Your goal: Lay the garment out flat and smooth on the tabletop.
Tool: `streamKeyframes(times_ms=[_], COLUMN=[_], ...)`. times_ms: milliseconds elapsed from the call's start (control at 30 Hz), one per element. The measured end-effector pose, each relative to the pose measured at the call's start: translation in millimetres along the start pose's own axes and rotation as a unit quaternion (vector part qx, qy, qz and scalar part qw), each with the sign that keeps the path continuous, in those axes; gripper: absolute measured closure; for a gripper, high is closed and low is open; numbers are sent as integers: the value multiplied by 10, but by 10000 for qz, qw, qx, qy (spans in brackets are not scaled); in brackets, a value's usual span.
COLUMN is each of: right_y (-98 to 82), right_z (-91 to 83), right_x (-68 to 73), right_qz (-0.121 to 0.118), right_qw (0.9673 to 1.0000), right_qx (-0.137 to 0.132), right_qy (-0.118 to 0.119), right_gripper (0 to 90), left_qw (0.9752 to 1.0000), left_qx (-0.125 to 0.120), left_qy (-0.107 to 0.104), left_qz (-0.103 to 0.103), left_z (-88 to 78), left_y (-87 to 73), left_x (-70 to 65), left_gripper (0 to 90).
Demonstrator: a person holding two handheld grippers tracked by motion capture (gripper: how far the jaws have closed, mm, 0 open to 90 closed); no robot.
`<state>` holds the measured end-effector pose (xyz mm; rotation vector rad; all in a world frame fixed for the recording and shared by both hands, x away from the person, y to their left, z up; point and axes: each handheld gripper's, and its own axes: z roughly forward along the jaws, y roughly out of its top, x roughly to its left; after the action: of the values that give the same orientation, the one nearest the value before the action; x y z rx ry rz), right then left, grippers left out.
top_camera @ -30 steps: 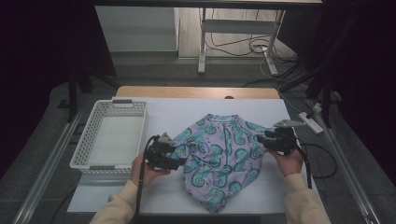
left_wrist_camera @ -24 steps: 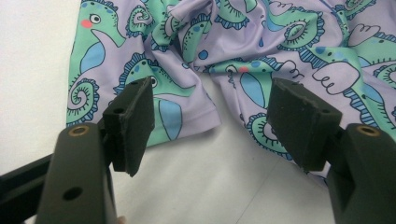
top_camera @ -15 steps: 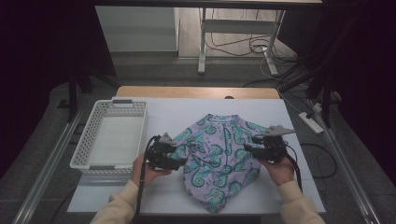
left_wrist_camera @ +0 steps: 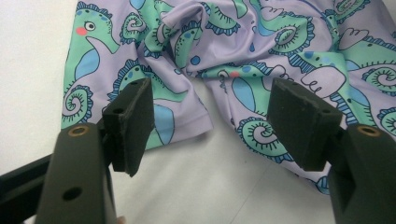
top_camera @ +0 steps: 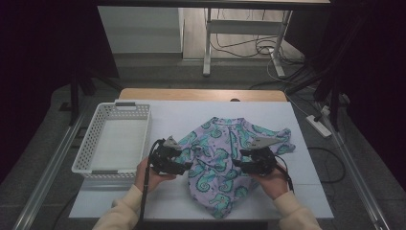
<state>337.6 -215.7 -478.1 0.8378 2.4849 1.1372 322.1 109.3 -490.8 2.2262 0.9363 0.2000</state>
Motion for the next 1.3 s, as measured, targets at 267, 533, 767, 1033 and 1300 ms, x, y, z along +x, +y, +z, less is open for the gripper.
streamKeyframes(times_ms=[267, 533, 767, 1033, 1300], right_y=[77, 67, -24, 3, 3], right_z=[173, 319, 511, 409, 143], right_x=[422, 684, 738, 696, 331], right_qz=[-435, -650, -908, -1064, -670], right_qw=[9974, 9934, 9898, 9890, 9961], right_qx=[174, 377, 787, 750, 471], right_qy=[546, 863, 765, 703, 330], right_gripper=[465, 462, 741, 881, 882], left_qw=[10000, 10000, 10000, 10000, 10000], left_qx=[6, 25, 43, 29, 27], left_qy=[-12, -12, -10, 1, 3], left_qz=[12, 24, 24, 20, 19], left_z=[1, 9, 22, 8, 3], left_y=[3, 3, 1, -2, 1], left_x=[-11, -10, -14, -8, -12], left_gripper=[318, 317, 317, 317, 317])
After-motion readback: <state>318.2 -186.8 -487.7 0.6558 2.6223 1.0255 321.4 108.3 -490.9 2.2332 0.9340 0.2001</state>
